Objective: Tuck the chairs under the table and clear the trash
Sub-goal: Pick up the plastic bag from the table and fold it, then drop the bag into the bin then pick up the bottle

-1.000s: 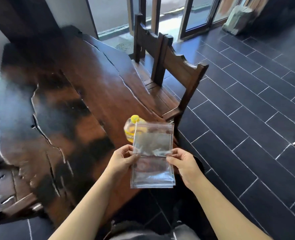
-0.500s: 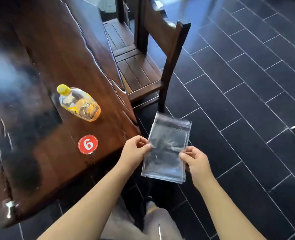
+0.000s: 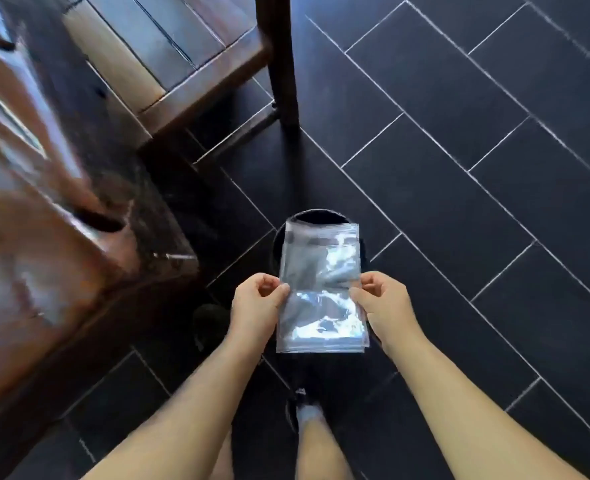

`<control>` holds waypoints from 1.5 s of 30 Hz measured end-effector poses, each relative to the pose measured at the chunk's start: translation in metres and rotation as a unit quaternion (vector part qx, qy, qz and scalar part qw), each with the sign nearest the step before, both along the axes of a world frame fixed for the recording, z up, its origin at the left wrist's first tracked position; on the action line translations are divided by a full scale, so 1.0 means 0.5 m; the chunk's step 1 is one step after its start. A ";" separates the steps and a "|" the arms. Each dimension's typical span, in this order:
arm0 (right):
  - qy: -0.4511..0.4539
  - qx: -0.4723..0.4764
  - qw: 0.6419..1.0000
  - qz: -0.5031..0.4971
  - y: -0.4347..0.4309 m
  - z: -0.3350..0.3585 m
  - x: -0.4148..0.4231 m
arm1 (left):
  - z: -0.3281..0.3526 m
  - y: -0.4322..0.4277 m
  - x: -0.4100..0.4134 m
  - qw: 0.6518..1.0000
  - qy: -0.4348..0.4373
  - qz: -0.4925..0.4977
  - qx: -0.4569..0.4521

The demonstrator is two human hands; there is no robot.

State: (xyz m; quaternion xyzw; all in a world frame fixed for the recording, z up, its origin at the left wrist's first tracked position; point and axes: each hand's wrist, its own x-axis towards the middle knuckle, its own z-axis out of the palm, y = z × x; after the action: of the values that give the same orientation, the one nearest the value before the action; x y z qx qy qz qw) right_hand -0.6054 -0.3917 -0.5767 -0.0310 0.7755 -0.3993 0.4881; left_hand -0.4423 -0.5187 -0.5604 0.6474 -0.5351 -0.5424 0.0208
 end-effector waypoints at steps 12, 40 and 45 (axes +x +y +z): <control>0.041 0.121 0.989 0.073 -0.037 -0.304 -0.012 | -0.326 -0.039 -0.039 0.995 -0.075 -0.068 0.006; 0.244 0.078 0.906 0.336 -0.178 0.565 -0.053 | 0.522 -0.107 -0.051 0.970 -0.014 -0.218 -0.104; 0.259 0.077 0.884 0.381 -0.164 0.695 -0.008 | 0.649 -0.110 -0.003 0.946 -0.031 -0.284 -0.152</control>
State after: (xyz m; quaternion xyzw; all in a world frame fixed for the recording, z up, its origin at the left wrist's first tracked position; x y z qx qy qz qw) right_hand -0.6094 -0.4738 -0.2294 -0.3887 0.8308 -0.0999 0.3856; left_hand -0.4437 -0.5735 -0.2357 0.4745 -0.7731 -0.4176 -0.0523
